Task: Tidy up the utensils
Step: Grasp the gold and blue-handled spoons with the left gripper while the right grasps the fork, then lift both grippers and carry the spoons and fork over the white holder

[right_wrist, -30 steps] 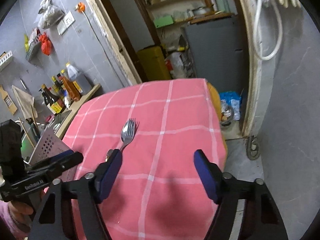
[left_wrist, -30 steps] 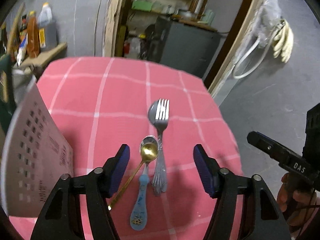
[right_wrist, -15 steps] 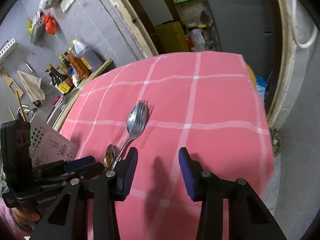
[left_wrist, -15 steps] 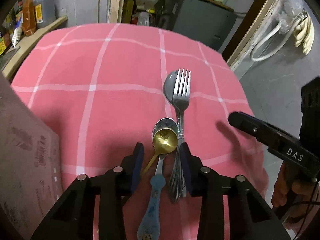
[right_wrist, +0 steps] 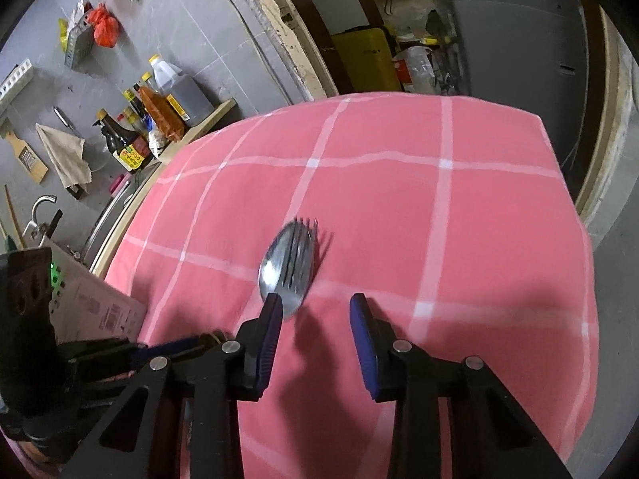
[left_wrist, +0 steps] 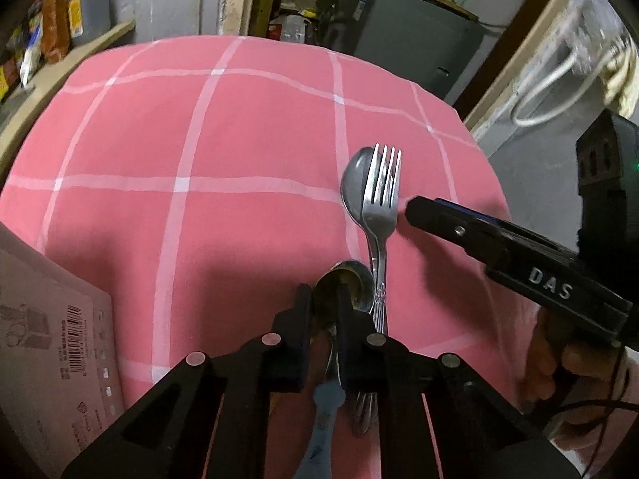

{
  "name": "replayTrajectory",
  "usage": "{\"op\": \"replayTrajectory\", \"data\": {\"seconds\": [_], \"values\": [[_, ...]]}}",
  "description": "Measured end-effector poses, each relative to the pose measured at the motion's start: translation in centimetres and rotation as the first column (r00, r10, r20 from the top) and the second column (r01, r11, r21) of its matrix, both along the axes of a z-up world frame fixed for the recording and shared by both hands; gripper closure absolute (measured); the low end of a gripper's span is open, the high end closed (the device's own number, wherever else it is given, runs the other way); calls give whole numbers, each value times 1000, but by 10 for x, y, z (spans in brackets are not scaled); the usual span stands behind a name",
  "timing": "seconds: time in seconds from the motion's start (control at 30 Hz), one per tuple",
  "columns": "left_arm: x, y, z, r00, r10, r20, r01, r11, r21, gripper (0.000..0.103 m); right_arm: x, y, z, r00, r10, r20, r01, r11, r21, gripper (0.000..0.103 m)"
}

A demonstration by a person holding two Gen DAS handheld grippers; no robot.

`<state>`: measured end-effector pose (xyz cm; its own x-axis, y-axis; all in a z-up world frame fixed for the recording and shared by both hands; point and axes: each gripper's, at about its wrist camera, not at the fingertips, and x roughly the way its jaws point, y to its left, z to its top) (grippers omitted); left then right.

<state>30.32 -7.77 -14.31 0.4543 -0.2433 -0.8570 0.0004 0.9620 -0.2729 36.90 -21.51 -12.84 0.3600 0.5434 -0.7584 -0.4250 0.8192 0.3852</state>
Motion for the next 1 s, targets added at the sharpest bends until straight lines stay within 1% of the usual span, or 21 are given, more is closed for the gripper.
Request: {"op": "replayTrajectory", "data": {"seconds": [0.13,0.2,0.23,0.3,0.37,0.57,0.77,0.9,1.0], "values": [[2,6,-1,999,48,-9,-48,997,-61,98,15,8,-2,1000,10,-3,-10,1000,9,70],[2,9,0,998,63,-5,-63,995,-78,99,22,11,-4,1000,13,-8,-13,1000,17,71],[1,10,1,997,71,-2,-71,994,-87,99,25,12,-4,1000,15,-11,-14,1000,20,74],[0,13,3,996,85,10,-83,991,-103,101,30,13,-6,1000,18,-20,-17,1000,25,87],[-1,15,6,996,88,19,-86,990,-110,102,32,13,-7,999,23,-27,-22,999,50,91],[-8,21,14,995,93,47,-87,988,-125,103,26,13,2,1000,7,3,-7,998,58,99],[-7,19,22,994,92,65,-82,986,-144,103,12,1,11,999,-31,17,29,997,72,99],[-8,18,33,991,84,102,-67,985,-158,103,-1,-6,22,997,-63,39,59,994,91,100],[-13,19,43,986,86,144,-60,983,-173,103,-13,-10,35,994,-92,64,85,992,98,100]]}}
